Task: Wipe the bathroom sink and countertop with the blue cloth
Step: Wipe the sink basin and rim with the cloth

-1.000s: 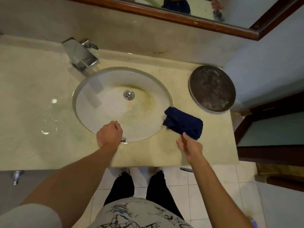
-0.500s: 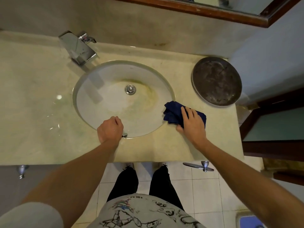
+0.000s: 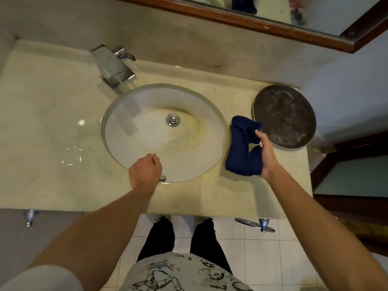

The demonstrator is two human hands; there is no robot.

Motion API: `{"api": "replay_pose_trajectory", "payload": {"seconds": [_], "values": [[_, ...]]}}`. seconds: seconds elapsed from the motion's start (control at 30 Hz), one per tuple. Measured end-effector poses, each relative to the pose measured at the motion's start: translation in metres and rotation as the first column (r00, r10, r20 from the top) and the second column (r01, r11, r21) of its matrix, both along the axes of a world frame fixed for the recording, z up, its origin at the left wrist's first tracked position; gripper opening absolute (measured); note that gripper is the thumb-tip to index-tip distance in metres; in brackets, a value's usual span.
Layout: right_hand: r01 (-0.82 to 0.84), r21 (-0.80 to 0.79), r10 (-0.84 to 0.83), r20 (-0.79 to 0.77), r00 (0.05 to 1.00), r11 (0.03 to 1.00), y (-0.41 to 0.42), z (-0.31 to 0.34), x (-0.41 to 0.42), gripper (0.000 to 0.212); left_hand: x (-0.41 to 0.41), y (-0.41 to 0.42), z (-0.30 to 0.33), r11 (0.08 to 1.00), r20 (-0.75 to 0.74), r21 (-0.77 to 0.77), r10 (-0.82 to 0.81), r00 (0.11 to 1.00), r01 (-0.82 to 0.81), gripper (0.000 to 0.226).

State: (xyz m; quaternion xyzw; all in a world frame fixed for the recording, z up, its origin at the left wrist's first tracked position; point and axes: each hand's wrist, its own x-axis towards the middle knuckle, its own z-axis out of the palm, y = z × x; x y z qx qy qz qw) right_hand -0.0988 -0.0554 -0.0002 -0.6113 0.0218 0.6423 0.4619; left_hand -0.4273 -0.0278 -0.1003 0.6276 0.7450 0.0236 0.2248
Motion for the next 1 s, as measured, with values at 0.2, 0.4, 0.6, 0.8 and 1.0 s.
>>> {"api": "replay_pose_trajectory", "payload": {"seconds": [0.2, 0.4, 0.6, 0.8, 1.0], "values": [[-0.135, -0.066, 0.144, 0.164, 0.976, 0.989, 0.017, -0.008, -0.024, 0.041, 0.001, 0.001, 0.001, 1.0, -0.003, -0.025, 0.008, 1.0, -0.008, 0.042], [-0.251, 0.154, 0.043, 0.771, 0.636, 0.956, 0.105, 0.012, -0.025, 0.02, 0.003, 0.001, 0.002, 0.999, -0.009, -0.038, 0.021, 1.0, -0.022, 0.039], [-0.613, -0.134, -0.114, 0.931, -0.348, 0.778, 0.211, -0.03, -0.031, 0.024, 0.002, 0.004, 0.001, 0.997, -0.056, -0.075, 0.0, 0.998, -0.004, 0.039], [-0.781, -0.492, -0.048, 0.834, -0.549, 0.384, 0.255, -0.095, -0.048, 0.062, 0.002, 0.005, -0.003, 0.995, -0.052, -0.098, 0.027, 0.998, -0.032, 0.04], [-0.823, -0.562, -0.175, 0.804, -0.568, 0.085, 0.283, -0.079, 0.005, 0.06, 0.003, 0.004, -0.003, 0.995, -0.065, -0.089, 0.034, 0.997, -0.04, 0.039]]}}
